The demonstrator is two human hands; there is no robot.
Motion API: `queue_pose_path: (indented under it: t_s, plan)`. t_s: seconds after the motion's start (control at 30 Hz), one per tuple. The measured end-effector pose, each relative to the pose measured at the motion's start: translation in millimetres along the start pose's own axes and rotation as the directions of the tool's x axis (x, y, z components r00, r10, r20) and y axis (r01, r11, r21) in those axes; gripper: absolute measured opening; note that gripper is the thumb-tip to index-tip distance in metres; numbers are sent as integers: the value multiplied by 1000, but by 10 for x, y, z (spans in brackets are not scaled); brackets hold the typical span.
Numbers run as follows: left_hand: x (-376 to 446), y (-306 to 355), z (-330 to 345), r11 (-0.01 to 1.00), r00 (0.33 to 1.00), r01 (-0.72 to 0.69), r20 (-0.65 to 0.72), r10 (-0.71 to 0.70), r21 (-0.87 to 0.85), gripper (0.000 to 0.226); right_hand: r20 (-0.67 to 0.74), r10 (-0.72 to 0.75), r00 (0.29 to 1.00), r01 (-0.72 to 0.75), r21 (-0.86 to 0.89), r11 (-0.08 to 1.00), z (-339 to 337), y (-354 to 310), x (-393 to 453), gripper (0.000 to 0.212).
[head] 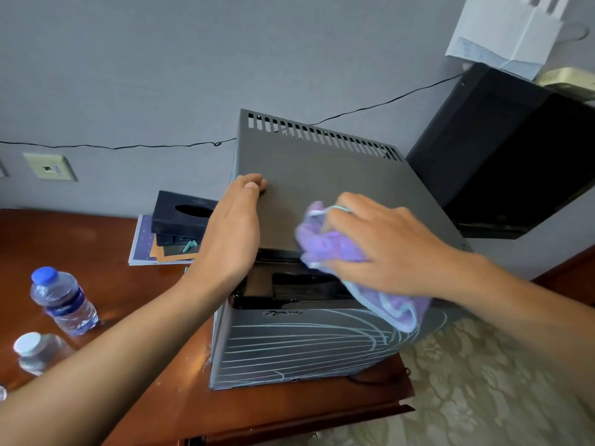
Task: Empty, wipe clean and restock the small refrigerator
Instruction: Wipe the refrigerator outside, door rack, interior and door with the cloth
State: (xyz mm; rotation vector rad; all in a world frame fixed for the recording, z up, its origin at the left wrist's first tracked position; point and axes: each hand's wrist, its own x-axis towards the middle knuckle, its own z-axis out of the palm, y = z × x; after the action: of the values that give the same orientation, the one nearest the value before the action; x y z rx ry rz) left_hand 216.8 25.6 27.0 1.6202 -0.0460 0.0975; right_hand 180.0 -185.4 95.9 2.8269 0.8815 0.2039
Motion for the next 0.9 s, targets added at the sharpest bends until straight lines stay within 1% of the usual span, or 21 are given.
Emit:
queue_pose_path:
  t_s: [0.07, 0.13, 0.23, 0.3, 0.37, 0.47, 0.53, 0.6, 0.63, 0.67, 0.7, 0.73, 0.77, 0.8, 0.83, 0.87, 0.9]
  plan:
    - [2, 4, 2, 1000, 1000, 27, 1, -27, 4, 36, -23, 25, 999, -26, -55, 998, -52, 262, -226, 39]
    - [19, -12, 8, 998, 999, 34, 9, -34, -44, 36, -57, 31, 998, -35, -66, 997, -62, 384, -363, 37]
    - [39, -15, 13, 979, 997, 81, 8, -81, -185, 42, -129, -64, 990, 51, -101, 994, 22, 315, -289, 24]
    - [13, 13, 6, 967, 992, 115, -16, -122, -228, 42, -204, -141, 969, 126, -84, 988, 77, 165, -125, 16]
    - [-3, 16, 9, 937, 990, 126, -19, -140, -327, 44, -302, -159, 940, 165, -5, 986, 131, -47, 99, 16]
    - [-19, 9, 3, 836, 984, 141, -18, -177, -530, 45, -400, -117, 909, 205, 186, 961, 187, -467, 474, 18]
    - [-21, 12, -26, 792, 977, 161, -17, -211, -589, 45, -395, -97, 914, 207, 246, 947, 201, -624, 582, 19]
    - [-11, 9, -53, 809, 981, 158, -3, -194, -566, 45, -356, -77, 931, 171, 239, 956, 201, -567, 504, 19]
    - [-3, 11, -64, 846, 985, 151, 10, -170, -511, 45, -335, -66, 940, 146, 218, 965, 201, -486, 406, 20]
    - [5, -1, -76, 909, 991, 131, 29, -130, -396, 47, -315, -52, 948, 117, 194, 974, 202, -382, 289, 20]
    - [2, -2, -80, 977, 996, 70, 71, -56, -201, 52, -295, -33, 955, 88, 174, 981, 207, -259, 162, 19]
    - [-6, -5, -73, 995, 988, -64, 147, 52, 73, 58, -277, -11, 961, 57, 157, 986, 206, -128, 31, 19]
    - [-25, -10, -50, 898, 953, -250, 258, 161, 362, 62, -264, 11, 964, 27, 141, 990, 209, 9, -100, 18]
    - [-51, -5, -19, 706, 895, -425, 378, 236, 566, 64, -255, 30, 967, 2, 124, 992, 214, 145, -235, 17]
    - [-77, 22, 19, 514, 842, -535, 475, 257, 671, 67, -246, 48, 968, -21, 110, 994, 216, 285, -375, 16]
    - [-92, 61, 59, 367, 808, -588, 538, 239, 720, 70, -234, 66, 970, -45, 93, 995, 218, 426, -515, 15]
    - [-100, 119, 107, 274, 795, -607, 571, 207, 746, 71, -221, 84, 972, -71, 68, 995, 217, 559, -646, 14]
